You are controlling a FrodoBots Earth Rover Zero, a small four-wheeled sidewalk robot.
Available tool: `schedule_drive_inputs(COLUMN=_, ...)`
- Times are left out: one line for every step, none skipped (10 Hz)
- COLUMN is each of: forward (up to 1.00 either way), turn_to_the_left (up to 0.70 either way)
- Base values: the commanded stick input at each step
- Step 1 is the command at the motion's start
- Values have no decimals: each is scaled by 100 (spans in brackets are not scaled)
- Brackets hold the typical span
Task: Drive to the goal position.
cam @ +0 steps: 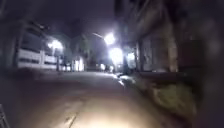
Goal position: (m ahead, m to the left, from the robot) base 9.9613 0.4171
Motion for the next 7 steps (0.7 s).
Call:
schedule_drive_inputs(forward=70, turn_to_the_left=0)
schedule_drive_inputs(forward=70, turn_to_the_left=0)
schedule_drive_inputs(forward=70, turn_to_the_left=0)
schedule_drive_inputs(forward=70, turn_to_the_left=-35)
schedule_drive_inputs(forward=70, turn_to_the_left=-35)
schedule_drive_inputs(forward=70, turn_to_the_left=-23)
schedule_drive_inputs(forward=70, turn_to_the_left=-6)
